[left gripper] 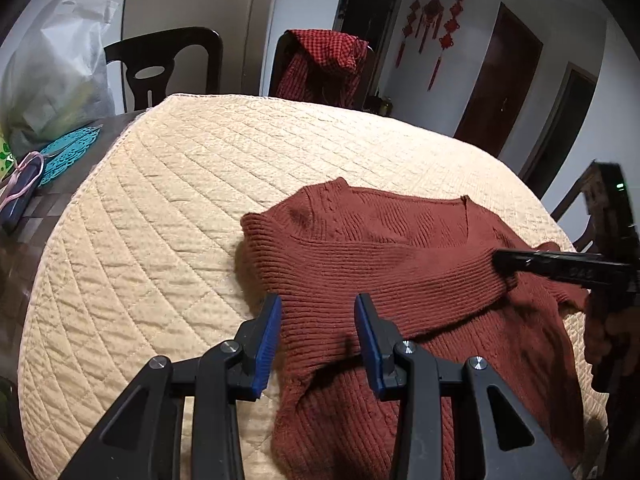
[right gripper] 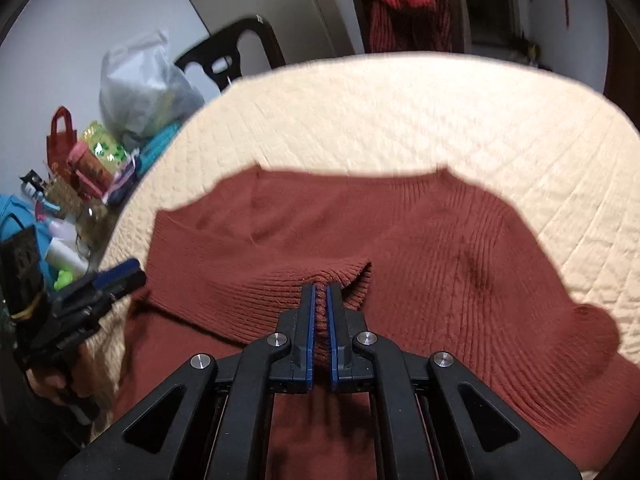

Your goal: Fold small clothes

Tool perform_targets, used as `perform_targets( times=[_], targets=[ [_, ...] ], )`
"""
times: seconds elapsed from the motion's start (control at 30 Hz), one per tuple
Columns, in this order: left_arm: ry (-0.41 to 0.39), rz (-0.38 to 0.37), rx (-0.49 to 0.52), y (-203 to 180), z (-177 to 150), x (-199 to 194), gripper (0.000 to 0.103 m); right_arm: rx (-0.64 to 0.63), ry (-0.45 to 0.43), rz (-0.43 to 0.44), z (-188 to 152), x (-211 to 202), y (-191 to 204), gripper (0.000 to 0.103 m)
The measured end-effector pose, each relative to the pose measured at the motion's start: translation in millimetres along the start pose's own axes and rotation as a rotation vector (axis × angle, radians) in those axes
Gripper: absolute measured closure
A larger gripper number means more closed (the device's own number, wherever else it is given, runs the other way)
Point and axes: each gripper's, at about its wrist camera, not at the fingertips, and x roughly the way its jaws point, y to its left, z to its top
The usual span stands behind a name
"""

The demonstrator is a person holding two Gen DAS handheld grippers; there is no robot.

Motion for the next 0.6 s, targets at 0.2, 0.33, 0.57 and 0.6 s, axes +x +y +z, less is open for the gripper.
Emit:
perform_targets(
  times=[0.2,0.33,0.57,0.6],
  targets=[
    [0.002,0.013,0.004,1.9,4.4,-1.3,0.063,0.056,0.025,0.032,-2.1,-1.8,-16.3,0.087],
    [-0.026,0.013,0.008,-1.0,17.3,-3.8,0.063,0.077,-0.015,0.044,8.8,-10.7,-17.4,0.085],
    [0.089,0.033,0.021,1.5,17.3,41.4,0.063,0.036,0.029,-0.017,16.3,18.6,-14.7,0.089],
    [0.079,0.036,0.026,1.6,14.6,40.4,0.063,0.037,0.028,-0.034,16.7,14.9,-15.2,0.089]
  ],
)
